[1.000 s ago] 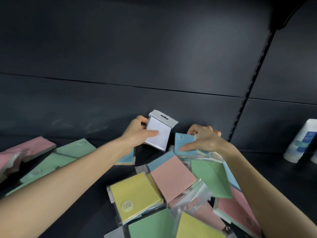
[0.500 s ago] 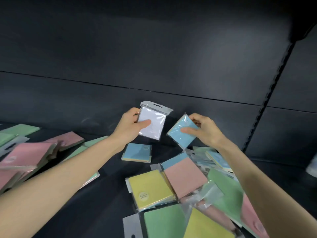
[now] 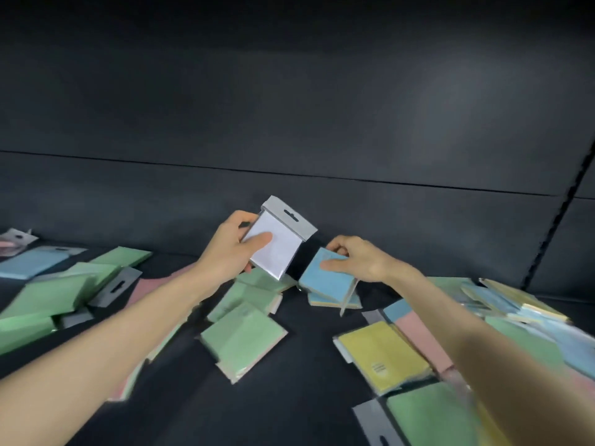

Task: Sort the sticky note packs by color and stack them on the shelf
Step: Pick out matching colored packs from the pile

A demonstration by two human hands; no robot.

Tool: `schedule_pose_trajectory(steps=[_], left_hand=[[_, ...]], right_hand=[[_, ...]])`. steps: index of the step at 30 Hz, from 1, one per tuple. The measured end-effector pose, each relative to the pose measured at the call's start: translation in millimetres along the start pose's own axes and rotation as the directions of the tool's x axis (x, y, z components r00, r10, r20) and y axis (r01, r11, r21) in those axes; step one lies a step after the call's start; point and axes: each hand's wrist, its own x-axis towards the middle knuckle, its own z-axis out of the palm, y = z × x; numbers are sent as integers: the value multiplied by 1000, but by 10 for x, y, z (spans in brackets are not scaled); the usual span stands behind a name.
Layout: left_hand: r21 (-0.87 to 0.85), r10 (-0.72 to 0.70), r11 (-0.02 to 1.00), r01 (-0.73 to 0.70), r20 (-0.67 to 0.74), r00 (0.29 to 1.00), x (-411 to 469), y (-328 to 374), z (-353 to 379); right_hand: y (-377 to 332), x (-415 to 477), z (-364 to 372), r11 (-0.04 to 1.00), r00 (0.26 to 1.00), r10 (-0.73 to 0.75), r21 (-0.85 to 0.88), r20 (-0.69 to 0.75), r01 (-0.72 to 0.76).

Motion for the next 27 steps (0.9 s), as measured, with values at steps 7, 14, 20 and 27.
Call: schedule_pose_trajectory(steps=[7, 14, 20, 27], left_hand=[[-75, 13, 997, -2, 153, 988, -45, -115, -355], [-137, -3, 990, 34, 223, 975, -213, 4, -652], [-194, 32, 981, 5, 186, 982, -555, 78, -1079], [-188, -48, 978, 87, 204, 978, -1310, 32, -1724]], right_hand=[[-234, -93, 176, 957, 990, 114, -258, -88, -133], [-1015, -419, 285, 956, 988, -14, 286, -151, 57], [-1547, -596, 547, 925, 978, -86, 350, -191, 149], [-2075, -925, 1121, 880, 980, -127, 438, -155, 183]])
